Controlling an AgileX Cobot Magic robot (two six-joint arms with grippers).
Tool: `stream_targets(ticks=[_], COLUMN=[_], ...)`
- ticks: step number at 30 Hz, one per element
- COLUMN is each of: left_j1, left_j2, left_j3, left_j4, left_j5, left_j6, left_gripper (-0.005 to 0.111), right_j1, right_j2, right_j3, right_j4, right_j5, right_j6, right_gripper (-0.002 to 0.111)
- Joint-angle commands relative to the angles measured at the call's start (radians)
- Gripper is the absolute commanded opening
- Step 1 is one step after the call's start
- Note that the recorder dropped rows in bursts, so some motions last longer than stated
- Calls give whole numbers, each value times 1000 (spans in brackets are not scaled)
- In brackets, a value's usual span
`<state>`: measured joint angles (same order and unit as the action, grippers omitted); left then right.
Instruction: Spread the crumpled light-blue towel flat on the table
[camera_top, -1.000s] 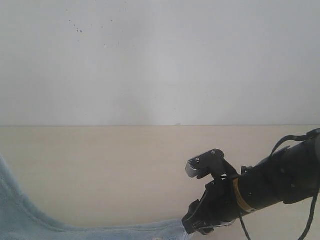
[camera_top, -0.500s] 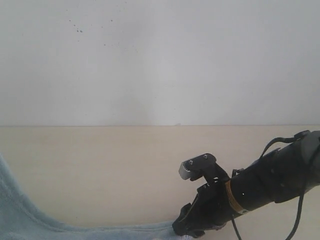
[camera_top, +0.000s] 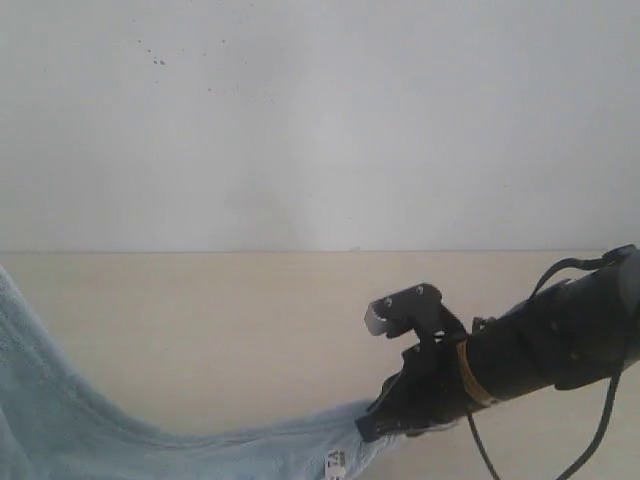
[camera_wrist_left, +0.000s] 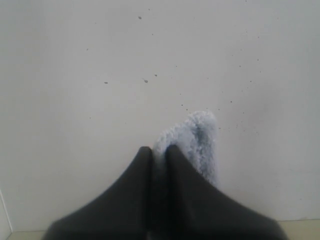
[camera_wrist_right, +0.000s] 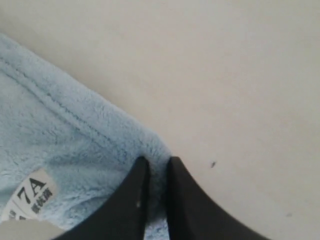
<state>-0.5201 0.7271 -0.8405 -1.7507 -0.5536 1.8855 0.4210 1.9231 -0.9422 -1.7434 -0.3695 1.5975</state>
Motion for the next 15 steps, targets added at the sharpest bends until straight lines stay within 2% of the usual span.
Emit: stream_targets(ticks=[1, 4, 6, 8, 15], left_j1=[-1, -1, -1, -1, -1], left_j2=[1, -9, -37, -80, -145], left_j3=[2, 2, 2, 2, 50], left_j4=[6, 6, 6, 6, 6], left_j5=[8, -39, -106, -165, -184], left_j6=[-8, 24, 46, 46, 83], left_gripper=[8, 8, 8, 8, 8], right_j1=[-5, -5, -5, -43, -258], right_j2=[-141, -233, -314, -394, -624], right_j3=[1, 1, 6, 36, 146], right_j4=[-1, -1, -1, -1, -1], right_j5=[111, 175, 283, 350, 306], right_j6=[-40, -59, -64, -64, -67], right_gripper=[9, 9, 9, 9, 9])
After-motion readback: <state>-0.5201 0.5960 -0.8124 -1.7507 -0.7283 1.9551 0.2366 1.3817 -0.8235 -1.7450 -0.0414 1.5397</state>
